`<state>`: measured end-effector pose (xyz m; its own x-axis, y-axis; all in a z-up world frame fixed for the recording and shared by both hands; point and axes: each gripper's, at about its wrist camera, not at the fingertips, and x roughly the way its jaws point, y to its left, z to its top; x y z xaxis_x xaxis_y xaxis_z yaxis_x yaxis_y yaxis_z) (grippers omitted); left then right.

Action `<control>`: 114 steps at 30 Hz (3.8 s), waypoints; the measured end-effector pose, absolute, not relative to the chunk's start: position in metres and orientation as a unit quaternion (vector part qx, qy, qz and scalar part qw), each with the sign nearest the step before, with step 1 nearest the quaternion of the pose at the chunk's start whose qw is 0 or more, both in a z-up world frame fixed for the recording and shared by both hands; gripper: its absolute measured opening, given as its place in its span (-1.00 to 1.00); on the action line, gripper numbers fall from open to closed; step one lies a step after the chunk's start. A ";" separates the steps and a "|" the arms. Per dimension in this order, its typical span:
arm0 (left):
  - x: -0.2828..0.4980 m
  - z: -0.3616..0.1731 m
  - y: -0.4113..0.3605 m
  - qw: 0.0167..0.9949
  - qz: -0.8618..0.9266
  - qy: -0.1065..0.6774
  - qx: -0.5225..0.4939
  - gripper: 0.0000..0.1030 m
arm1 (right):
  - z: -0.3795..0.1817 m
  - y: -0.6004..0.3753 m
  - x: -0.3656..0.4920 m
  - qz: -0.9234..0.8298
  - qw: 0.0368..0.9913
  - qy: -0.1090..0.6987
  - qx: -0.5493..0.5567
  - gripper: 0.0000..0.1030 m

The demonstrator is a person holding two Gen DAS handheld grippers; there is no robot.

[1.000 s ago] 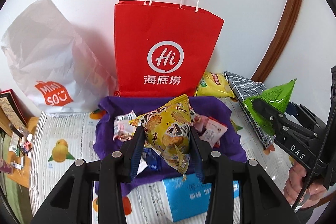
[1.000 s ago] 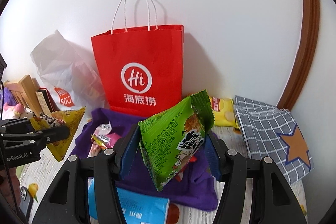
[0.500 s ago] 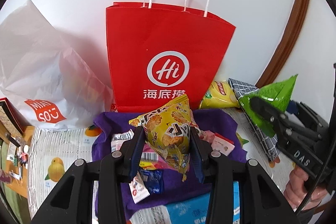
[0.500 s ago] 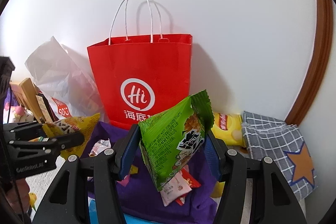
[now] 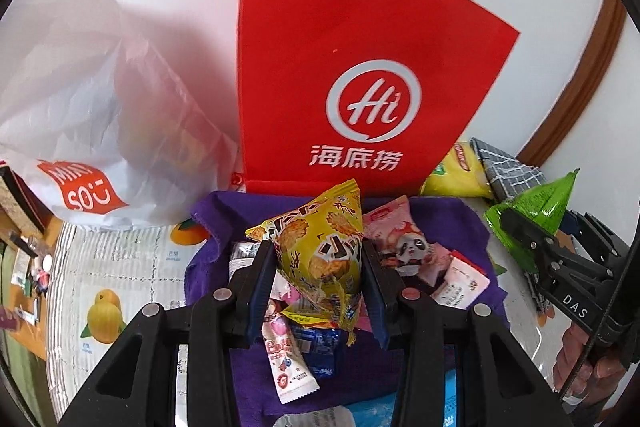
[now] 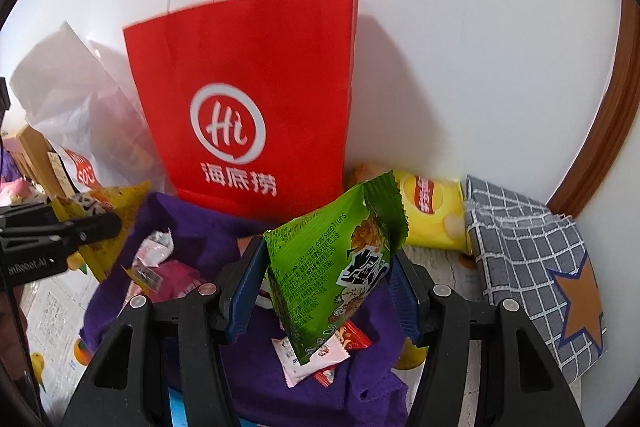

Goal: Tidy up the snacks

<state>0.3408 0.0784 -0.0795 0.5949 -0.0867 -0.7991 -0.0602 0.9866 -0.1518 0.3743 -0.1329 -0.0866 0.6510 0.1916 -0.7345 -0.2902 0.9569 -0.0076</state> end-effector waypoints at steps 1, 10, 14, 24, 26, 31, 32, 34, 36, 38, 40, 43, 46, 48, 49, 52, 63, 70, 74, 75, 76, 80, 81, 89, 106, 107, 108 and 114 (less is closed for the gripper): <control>0.342 -0.082 0.079 0.888 -0.002 0.452 -0.083 -0.24 | -0.090 -0.133 0.377 0.128 0.906 0.399 -0.063 0.14; 0.345 -0.090 0.086 0.879 0.003 0.468 -0.093 -0.24 | -0.108 -0.128 0.384 0.131 0.896 0.420 -0.062 0.14; 0.346 -0.091 0.086 0.877 0.004 0.472 -0.093 -0.24 | -0.111 -0.123 0.383 0.141 0.894 0.421 -0.062 0.14; 0.352 -0.105 0.084 0.865 0.001 0.495 -0.083 -0.24 | -0.127 -0.113 0.386 0.146 0.884 0.439 -0.075 0.14; 0.353 -0.107 0.082 0.862 -0.001 0.501 -0.080 -0.24 | -0.130 -0.111 0.386 0.149 0.881 0.443 -0.077 0.14; 0.355 -0.112 0.080 0.857 -0.001 0.511 -0.074 -0.24 | -0.136 -0.108 0.385 0.152 0.875 0.453 -0.084 0.14; 0.355 -0.113 0.080 0.855 -0.002 0.513 -0.073 -0.24 | -0.137 -0.107 0.385 0.153 0.874 0.454 -0.086 0.14; 0.355 -0.114 0.079 0.854 -0.002 0.515 -0.072 -0.24 | -0.138 -0.106 0.385 0.154 0.872 0.456 -0.091 0.14; 0.355 -0.115 0.078 0.853 -0.003 0.517 -0.070 -0.24 | -0.139 -0.105 0.386 0.155 0.870 0.459 -0.094 0.14; 0.355 -0.116 0.077 0.852 -0.003 0.519 -0.068 -0.24 | -0.140 -0.104 0.386 0.155 0.868 0.462 -0.095 0.14; 0.355 -0.117 0.076 0.851 -0.004 0.521 -0.066 -0.24 | -0.141 -0.105 0.386 0.155 0.866 0.465 -0.096 0.14; 0.355 -0.117 0.074 0.850 -0.007 0.523 -0.060 -0.24 | -0.142 -0.104 0.386 0.156 0.864 0.468 -0.100 0.14; 0.355 -0.118 0.070 0.850 -0.010 0.525 -0.053 -0.25 | -0.144 -0.103 0.386 0.159 0.862 0.471 -0.103 0.14; 0.354 -0.117 0.069 0.850 -0.014 0.525 -0.050 -0.25 | -0.145 -0.102 0.386 0.162 0.860 0.474 -0.103 0.14; 0.354 -0.117 0.068 0.850 -0.014 0.525 -0.048 -0.25 | -0.146 -0.102 0.386 0.167 0.857 0.478 -0.099 0.14; 0.354 -0.118 0.067 0.848 -0.016 0.528 -0.046 -0.25 | -0.147 -0.100 0.386 0.167 0.855 0.480 -0.103 0.14; 0.356 -0.124 0.064 0.843 -0.018 0.536 -0.035 -0.25 | -0.154 -0.100 0.389 0.161 0.849 0.489 -0.116 0.14; 0.356 -0.125 0.061 0.843 -0.017 0.537 -0.030 -0.24 | -0.159 -0.102 0.390 0.155 0.847 0.495 -0.118 0.15; 0.357 -0.125 0.059 0.841 -0.016 0.540 -0.029 -0.11 | -0.158 -0.102 0.388 0.156 0.847 0.494 -0.119 0.15; 0.357 -0.125 0.059 0.841 -0.016 0.540 -0.028 -0.09 | -0.157 -0.102 0.387 0.156 0.848 0.493 -0.119 0.15; 0.357 -0.124 0.058 0.841 -0.016 0.540 -0.027 -0.04 | -0.156 -0.102 0.387 0.156 0.849 0.491 -0.120 0.18; 0.355 -0.119 0.058 0.844 -0.012 0.535 -0.026 0.12 | -0.146 -0.101 0.381 0.155 0.856 0.476 -0.127 0.27; 0.354 -0.116 0.059 0.846 -0.011 0.533 -0.029 0.15 | -0.143 -0.101 0.379 0.155 0.858 0.473 -0.128 0.28; 0.335 -0.084 0.062 0.863 -0.008 0.503 -0.037 0.55 | -0.100 -0.112 0.358 0.148 0.883 0.437 -0.091 0.39; 0.190 0.001 0.023 0.925 -0.008 0.379 -0.027 0.67 | -0.028 -0.157 0.228 0.113 0.906 0.406 -0.028 0.50; 0.182 0.003 0.022 0.927 -0.008 0.375 -0.026 0.67 | -0.026 -0.160 0.221 0.112 0.907 0.405 -0.026 0.50; 0.171 0.006 0.019 0.929 -0.004 0.369 -0.024 0.68 | -0.024 -0.163 0.214 0.111 0.908 0.404 -0.023 0.50; 0.128 0.015 0.012 0.939 0.008 0.343 -0.020 0.76 | -0.010 -0.179 0.168 0.087 0.921 0.380 -0.016 0.79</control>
<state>0.1278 0.0123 0.0148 0.7648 0.0014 -0.6442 -0.0290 0.9991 -0.0321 0.1682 -0.1792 -0.0096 0.6964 0.1473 -0.7024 -0.1723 0.9844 0.0356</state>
